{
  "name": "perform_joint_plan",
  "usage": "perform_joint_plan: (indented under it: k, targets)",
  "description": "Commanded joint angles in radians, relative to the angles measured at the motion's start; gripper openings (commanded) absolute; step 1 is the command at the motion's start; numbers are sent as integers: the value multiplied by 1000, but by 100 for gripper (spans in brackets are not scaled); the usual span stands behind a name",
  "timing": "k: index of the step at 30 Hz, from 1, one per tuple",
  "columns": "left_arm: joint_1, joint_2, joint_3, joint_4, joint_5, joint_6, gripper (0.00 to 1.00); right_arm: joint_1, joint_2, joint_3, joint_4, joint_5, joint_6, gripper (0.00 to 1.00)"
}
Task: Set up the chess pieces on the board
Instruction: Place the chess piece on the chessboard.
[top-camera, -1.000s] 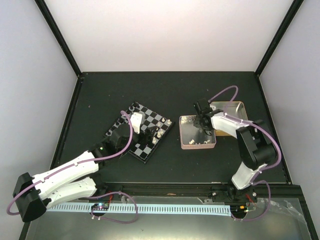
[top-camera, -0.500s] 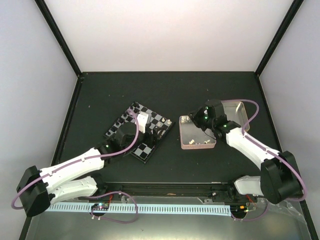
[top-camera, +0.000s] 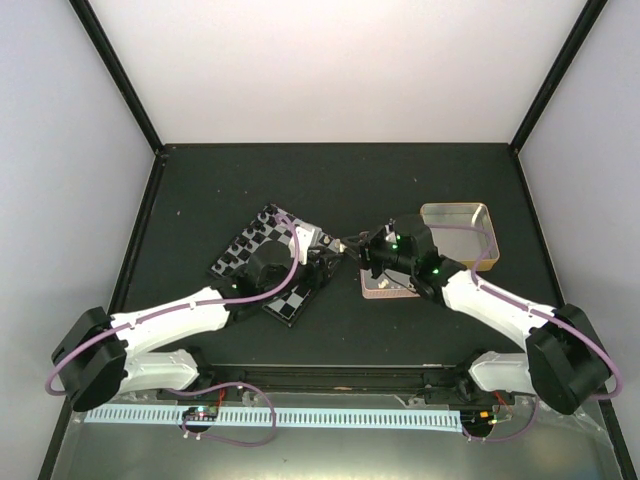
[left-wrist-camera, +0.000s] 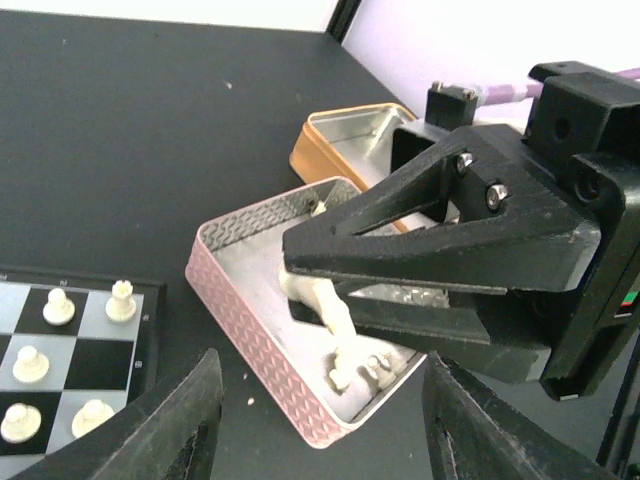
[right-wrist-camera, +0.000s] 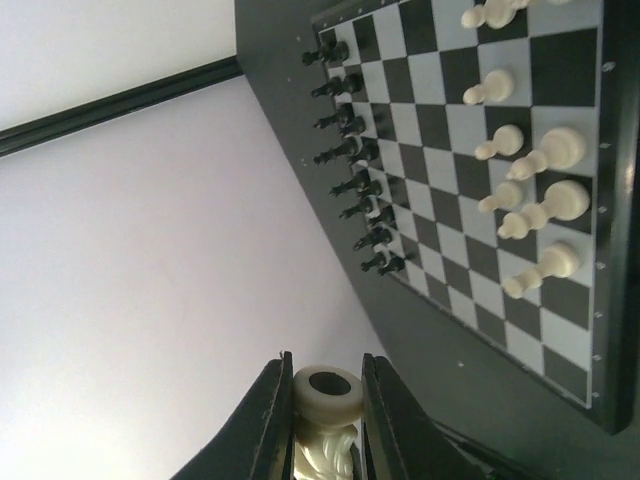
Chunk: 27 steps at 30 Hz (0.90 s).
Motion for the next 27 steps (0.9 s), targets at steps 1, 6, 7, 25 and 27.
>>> perform_joint_plan:
  k: [1, 6, 7, 25, 27]
  targets:
    - [5, 14, 19, 103, 7, -14, 54, 20, -3, 32, 60, -32, 97, 13]
    - [5, 28, 32, 114, -1, -20, 47, 31, 6, 45, 61, -51, 97, 13]
    - [6, 31, 33, 116, -2, -18, 45, 31, 5, 44, 64, -54, 98, 13]
    - [6, 45, 91, 65, 8, 46, 12, 39, -6, 46, 21, -57, 52, 14]
    - [6, 52, 97, 54, 14, 47, 6, 39, -7, 46, 25, -57, 52, 14]
